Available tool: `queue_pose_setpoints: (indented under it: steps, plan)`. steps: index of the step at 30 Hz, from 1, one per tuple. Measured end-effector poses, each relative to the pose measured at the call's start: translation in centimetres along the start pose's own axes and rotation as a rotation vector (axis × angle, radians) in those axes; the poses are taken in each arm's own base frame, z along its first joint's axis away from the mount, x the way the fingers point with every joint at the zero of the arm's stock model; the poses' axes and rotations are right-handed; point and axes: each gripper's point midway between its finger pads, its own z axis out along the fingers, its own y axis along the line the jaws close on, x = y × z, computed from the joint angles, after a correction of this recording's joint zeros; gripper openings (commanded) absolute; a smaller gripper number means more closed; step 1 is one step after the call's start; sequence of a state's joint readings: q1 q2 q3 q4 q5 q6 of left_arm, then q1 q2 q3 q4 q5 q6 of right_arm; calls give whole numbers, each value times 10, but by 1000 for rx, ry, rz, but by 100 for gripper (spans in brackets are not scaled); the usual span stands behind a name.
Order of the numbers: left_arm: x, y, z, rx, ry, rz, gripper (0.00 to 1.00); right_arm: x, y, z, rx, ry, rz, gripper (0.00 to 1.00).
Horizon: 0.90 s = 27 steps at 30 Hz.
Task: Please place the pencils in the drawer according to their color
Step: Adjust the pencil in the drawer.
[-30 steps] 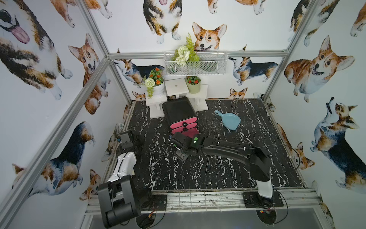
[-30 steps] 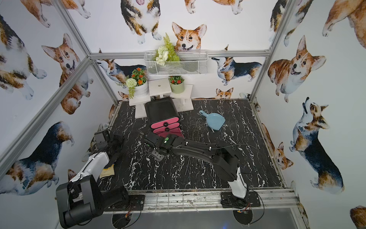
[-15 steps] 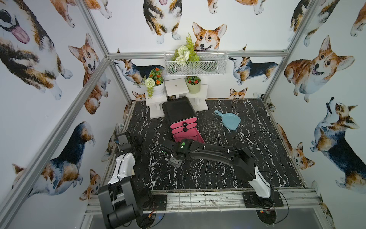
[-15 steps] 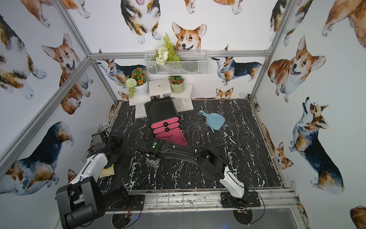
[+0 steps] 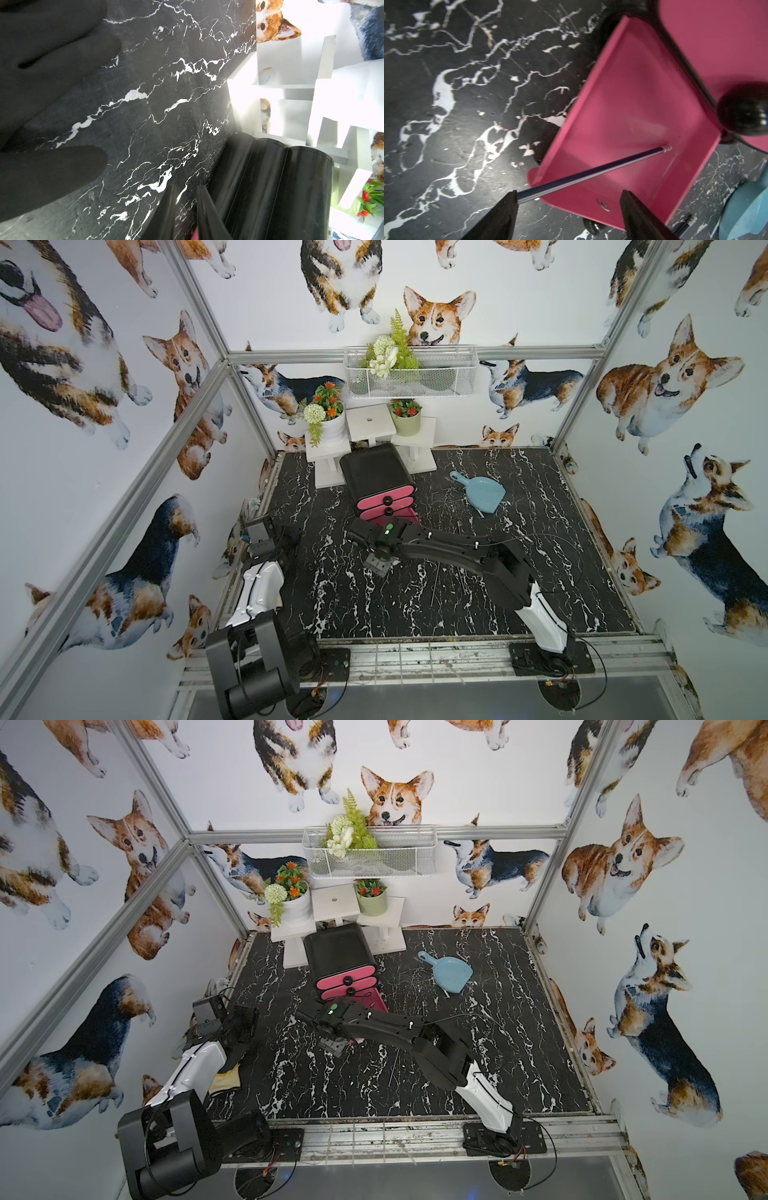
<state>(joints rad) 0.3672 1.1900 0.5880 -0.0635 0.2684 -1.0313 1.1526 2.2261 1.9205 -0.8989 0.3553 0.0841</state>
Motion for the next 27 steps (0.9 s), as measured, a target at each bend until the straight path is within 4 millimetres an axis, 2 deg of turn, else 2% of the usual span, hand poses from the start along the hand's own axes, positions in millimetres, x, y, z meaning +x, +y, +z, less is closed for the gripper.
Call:
queue_pose_setpoints:
  steps: [4,7,11,14,18,21,24,27]
  plan:
    - [0,1,0,-1,1,0,24,3,-19,5,9,16,68,80]
    - [0,0,0,1,0,0,24,4,-24,5,11,16,94,81]
    - [0,-1,-2,6,-3,2,24,8,-35,1,29,18,113,83]
    - [0,-2,-2,8,-5,8,24,8,-35,-10,13,1,125,82]
    - [0,-3,-4,12,-6,11,25,8,-40,-29,-4,-33,173,72]
    - [0,-4,-5,14,-8,12,25,16,-56,-42,-11,-46,278,60]
    - [0,-4,-5,14,-8,12,25,32,-69,-43,-17,-31,392,52]
    - [0,-4,-5,15,-6,12,26,50,-71,-37,-27,9,474,49]
